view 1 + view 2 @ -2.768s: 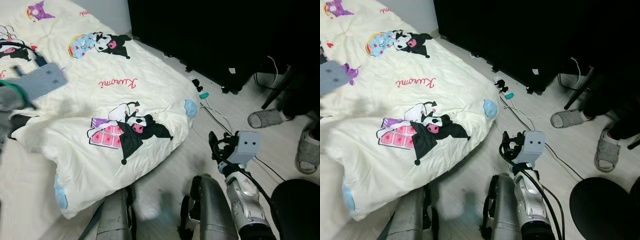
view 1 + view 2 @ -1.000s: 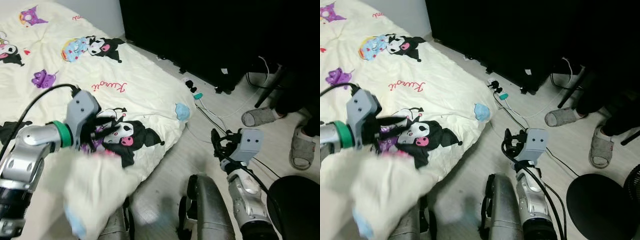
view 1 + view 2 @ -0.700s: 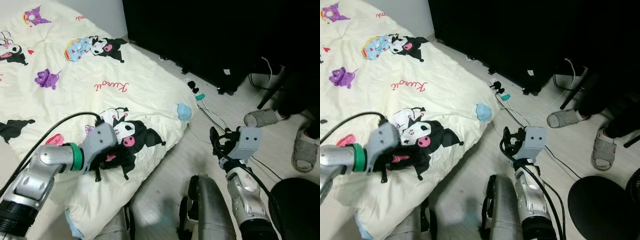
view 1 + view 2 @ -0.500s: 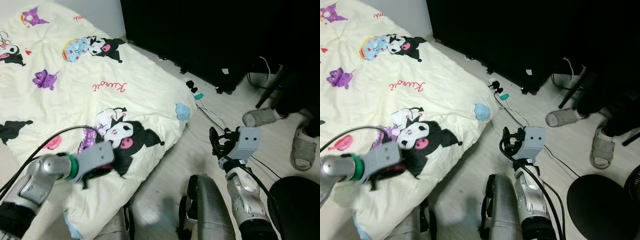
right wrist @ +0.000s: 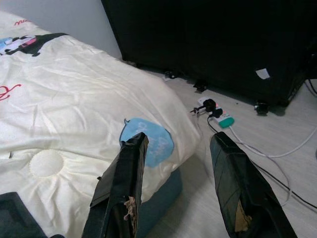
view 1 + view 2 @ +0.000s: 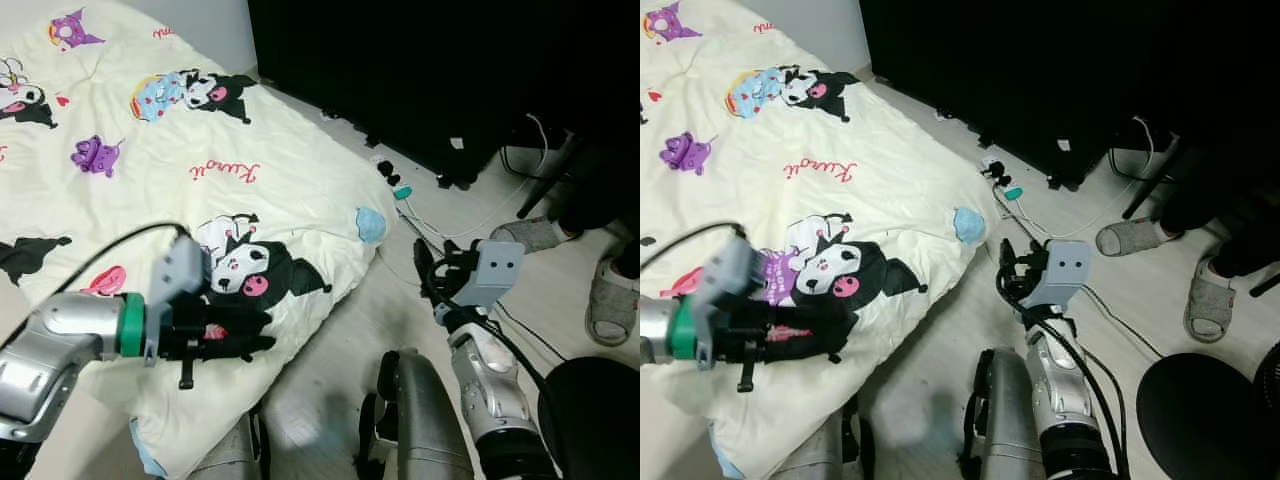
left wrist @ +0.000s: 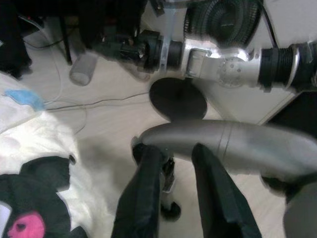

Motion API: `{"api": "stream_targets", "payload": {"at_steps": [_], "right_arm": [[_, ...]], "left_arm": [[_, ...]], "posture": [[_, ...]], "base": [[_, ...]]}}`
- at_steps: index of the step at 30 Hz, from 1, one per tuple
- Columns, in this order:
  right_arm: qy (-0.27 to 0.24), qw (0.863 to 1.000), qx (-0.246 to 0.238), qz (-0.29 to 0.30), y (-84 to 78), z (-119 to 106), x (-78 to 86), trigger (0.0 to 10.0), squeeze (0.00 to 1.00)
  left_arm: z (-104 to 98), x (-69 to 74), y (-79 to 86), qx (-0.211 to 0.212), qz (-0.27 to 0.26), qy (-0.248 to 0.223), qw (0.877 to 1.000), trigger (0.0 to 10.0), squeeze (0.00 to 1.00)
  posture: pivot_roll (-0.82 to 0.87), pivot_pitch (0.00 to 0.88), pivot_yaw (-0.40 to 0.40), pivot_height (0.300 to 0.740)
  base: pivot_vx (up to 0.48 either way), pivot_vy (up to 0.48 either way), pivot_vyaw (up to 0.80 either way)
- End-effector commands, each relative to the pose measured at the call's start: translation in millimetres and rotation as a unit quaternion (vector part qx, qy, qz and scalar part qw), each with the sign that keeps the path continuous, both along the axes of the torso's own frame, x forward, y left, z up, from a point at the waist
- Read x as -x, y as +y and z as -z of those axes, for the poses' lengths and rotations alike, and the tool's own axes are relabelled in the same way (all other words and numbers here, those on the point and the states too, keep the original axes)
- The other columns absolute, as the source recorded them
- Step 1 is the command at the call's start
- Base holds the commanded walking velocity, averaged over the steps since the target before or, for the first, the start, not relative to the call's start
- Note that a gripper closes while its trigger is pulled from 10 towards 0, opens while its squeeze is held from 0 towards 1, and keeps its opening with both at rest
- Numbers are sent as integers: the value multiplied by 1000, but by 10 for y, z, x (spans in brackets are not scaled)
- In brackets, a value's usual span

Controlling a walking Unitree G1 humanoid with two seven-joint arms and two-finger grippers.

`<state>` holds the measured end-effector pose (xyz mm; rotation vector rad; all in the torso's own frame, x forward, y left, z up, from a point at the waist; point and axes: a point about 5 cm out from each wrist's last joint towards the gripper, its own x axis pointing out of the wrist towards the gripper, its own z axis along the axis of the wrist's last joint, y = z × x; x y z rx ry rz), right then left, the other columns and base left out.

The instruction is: Clean up the room

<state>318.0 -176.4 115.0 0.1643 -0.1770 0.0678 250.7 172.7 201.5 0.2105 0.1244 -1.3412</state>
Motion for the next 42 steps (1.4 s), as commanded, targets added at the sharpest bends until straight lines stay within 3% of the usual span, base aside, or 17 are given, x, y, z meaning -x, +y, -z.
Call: {"api": "stream_targets", "payload": {"at_steps": [1,3,4,5,6,7,8,9,11,12,14,16,21,26,32,42], "right_arm": [[16,1000,-11,3,-20,79,36,10000,0],[15,1000,-15,5,-24,75,35,10000,0],[1,1000,-21,4,1,16,38,10000,0],[1,1000,-21,4,1,16,38,10000,0],[-16,1000,-23,3,42,-63,51,10000,0],[-16,1000,-23,3,42,-63,51,10000,0],[-33,999,-28,1,88,-144,71,10000,0],[-33,999,-28,1,88,-144,71,10000,0],[-53,998,-33,1,148,-253,109,10000,0],[-53,998,-33,1,148,-253,109,10000,0],[-62,997,-36,-1,205,-316,138,10000,0],[-66,997,-36,-5,244,-338,152,10000,0],[-66,997,-36,-22,337,-347,160,10000,0],[-61,998,-17,-27,321,-319,130,10000,0],[-55,998,-16,-29,299,-338,116,10000,0],[-48,999,-9,-21,247,-326,113,10000,0]], "left_arm": [[-9,-42,-40,31,-26,6,999,10000,0],[-30,-107,-74,54,-52,3,997,10000,0],[-39,-313,-106,75,-147,-37,986,10000,0],[-39,-313,-106,75,-147,-37,986,10000,0],[-36,-497,-114,85,-244,-78,963,10000,0],[-36,-497,-114,85,-244,-78,963,10000,0],[-30,-629,-115,95,-327,-111,934,10000,0],[-30,-629,-115,95,-327,-111,934,10000,0],[-4,-751,-77,87,-443,-145,880,10000,0],[-4,-751,-77,87,-443,-145,880,10000,0],[51,-776,-66,72,-498,-157,850,10000,0],[104,-769,-92,84,-513,-137,843,10000,0],[217,-717,-204,101,-522,-104,840,10000,0],[293,-703,-336,116,-524,-78,840,10000,0],[309,-738,-416,128,-535,-73,832,10000,0],[290,-788,-417,120,-547,-90,823,10000,0]], "posture": [[37,226,69,606],[36,226,68,606],[29,216,61,606],[29,216,61,606],[24,207,59,606],[24,207,59,606],[18,198,58,606],[18,198,58,606],[8,185,55,606],[8,185,55,606],[0,175,51,606],[-3,170,47,606],[-5,159,40,606],[-7,138,24,616],[-10,117,21,631],[-18,111,26,660]], "base": [[0,0,0],[0,0,0],[0,0,0],[0,0,0],[0,0,0],[0,0,0],[0,0,0],[0,0,0],[0,0,0],[0,0,0],[0,0,0],[0,0,0],[0,0,0],[0,0,0],[0,0,0],[0,0,0]]}}
